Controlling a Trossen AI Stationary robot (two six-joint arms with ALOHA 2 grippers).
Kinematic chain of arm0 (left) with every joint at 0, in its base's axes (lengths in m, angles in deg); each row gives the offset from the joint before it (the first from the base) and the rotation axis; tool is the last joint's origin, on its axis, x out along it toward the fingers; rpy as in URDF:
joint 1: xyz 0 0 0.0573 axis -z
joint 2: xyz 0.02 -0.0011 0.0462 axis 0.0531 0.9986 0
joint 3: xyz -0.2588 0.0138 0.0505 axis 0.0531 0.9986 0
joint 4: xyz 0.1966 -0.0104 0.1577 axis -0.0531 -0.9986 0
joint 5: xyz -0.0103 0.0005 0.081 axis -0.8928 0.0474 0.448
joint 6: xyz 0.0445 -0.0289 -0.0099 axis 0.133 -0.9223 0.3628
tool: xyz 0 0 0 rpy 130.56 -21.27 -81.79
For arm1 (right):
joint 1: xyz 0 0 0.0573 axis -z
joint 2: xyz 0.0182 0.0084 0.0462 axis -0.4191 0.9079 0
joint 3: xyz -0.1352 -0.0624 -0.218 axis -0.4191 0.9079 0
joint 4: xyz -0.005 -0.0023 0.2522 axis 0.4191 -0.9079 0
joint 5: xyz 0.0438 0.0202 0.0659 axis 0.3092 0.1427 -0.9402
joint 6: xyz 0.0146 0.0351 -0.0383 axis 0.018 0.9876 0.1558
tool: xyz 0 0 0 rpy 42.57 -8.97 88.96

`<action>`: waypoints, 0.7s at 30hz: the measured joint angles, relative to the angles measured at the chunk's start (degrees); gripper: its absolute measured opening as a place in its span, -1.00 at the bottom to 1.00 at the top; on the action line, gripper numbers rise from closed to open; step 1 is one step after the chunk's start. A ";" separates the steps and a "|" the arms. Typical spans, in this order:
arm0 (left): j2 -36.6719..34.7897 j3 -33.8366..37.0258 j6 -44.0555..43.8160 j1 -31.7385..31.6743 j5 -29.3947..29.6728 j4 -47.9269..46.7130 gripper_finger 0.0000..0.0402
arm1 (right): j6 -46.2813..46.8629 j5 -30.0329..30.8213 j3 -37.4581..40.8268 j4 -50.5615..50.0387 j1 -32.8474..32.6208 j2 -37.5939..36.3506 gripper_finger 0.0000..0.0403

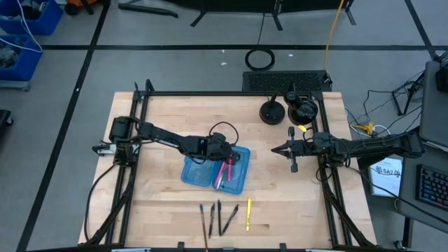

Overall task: Pick & place school supplies into a supply box
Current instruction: Put the pink pencil into the blue supply box

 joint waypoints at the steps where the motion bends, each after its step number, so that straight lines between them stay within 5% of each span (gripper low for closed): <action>1: 0.00 0.00 0.01 -0.01 0.00 -0.15 -0.91 | 0.00 0.01 0.00 -0.02 0.00 0.00 -1.00; 21: 0.00 0.00 3.26 0.08 0.01 -0.59 -0.77 | 0.03 -0.12 0.00 1.91 0.00 -0.02 -1.00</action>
